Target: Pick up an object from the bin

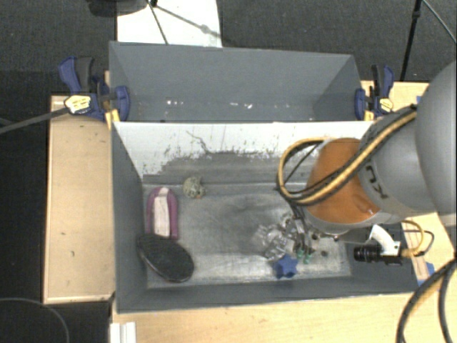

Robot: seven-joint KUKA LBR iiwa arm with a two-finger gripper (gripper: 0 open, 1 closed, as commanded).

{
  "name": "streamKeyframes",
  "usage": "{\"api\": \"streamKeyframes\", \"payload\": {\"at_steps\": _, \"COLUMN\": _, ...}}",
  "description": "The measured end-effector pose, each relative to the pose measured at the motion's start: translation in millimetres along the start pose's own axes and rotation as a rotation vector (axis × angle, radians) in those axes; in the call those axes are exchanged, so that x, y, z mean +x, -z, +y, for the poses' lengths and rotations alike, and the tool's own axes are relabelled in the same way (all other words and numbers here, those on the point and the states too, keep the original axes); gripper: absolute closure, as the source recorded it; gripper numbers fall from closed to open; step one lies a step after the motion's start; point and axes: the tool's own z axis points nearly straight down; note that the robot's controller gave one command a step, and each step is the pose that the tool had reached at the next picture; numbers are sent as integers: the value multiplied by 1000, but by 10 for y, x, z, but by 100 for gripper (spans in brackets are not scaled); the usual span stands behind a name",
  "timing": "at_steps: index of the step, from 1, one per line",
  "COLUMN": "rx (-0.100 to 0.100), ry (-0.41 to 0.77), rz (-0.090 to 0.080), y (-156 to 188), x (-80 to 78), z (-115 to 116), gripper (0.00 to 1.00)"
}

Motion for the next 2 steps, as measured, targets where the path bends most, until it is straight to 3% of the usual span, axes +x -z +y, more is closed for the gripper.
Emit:
{"api": "streamKeyframes", "payload": {"at_steps": 1, "rx": -1, "ry": 7, "rz": -5, "y": 609, "x": -18, "z": 10, "gripper": 100}}
{"api": "streamKeyframes", "payload": {"at_steps": 2, "rx": 0, "ry": 18, "rz": -4, "y": 897, "x": -29, "z": 19, "gripper": 100}}
